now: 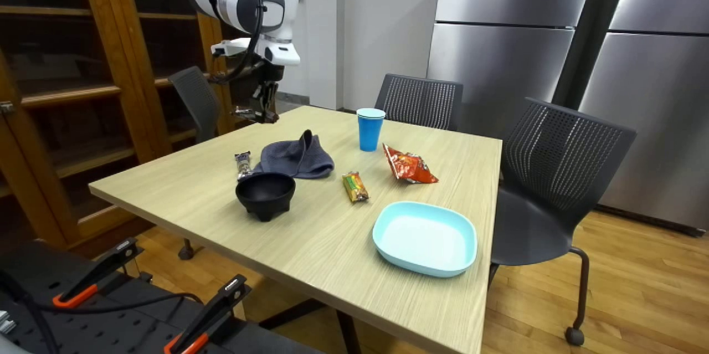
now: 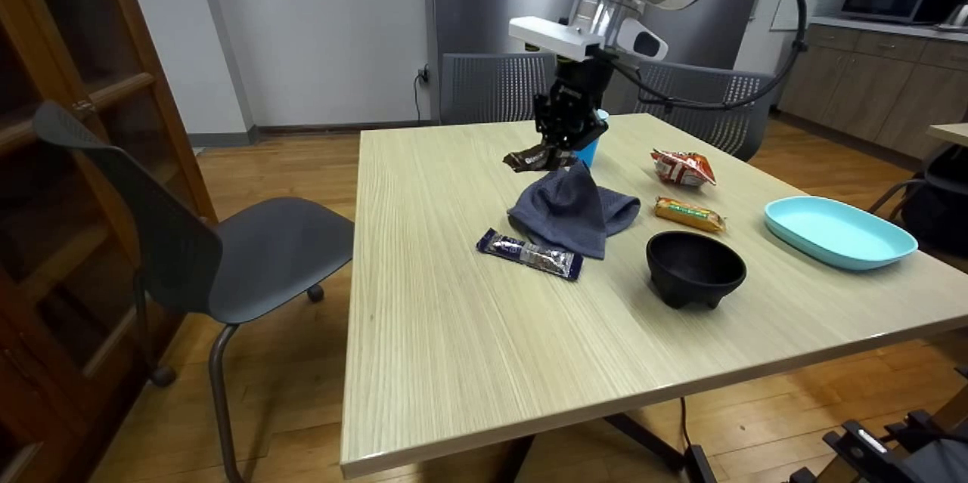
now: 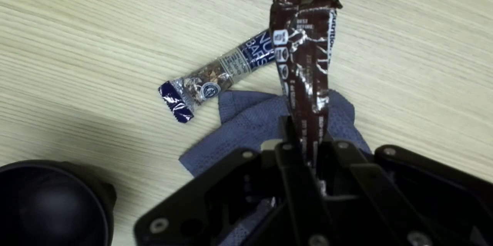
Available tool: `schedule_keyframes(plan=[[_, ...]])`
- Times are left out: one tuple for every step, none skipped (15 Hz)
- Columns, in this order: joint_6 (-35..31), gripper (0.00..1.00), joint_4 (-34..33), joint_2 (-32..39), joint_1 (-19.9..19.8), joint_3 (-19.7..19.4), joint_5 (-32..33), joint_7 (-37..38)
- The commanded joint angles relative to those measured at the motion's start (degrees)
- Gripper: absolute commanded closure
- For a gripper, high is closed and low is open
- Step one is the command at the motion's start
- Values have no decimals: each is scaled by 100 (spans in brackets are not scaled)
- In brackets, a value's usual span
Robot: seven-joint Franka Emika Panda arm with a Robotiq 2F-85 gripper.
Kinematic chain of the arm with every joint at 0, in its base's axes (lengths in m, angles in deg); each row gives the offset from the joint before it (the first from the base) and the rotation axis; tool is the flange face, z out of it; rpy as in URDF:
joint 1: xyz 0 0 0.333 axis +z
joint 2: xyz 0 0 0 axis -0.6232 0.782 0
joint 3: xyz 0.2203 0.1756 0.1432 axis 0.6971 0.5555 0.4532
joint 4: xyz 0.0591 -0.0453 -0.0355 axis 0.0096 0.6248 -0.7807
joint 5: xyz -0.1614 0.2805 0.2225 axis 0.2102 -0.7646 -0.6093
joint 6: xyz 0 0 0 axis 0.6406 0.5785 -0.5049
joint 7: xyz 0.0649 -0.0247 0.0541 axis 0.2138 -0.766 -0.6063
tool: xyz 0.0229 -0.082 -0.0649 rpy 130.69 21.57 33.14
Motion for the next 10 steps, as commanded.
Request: schedule_keyframes(plan=[[-234,97,635,-473,-224,-24,-309,3],[-278,97,738,-528,-269,-54,-349,8],[-311,97,825,-578,-307,-92,-362,25],[-338,97,918,-639,-334,-149,-351,62],[-358,97,994,-685,-358,-199,-333,83],[-368,97,1069,-739,-386,-254,-313,98],[-382,97,1139,-787,-412,-305,-301,101],[-391,97,1194,-828,-433,-360,-282,112],[-410,97,1237,-851,-462,-423,-250,115],[-423,97,1281,-887,-486,-467,-240,121]])
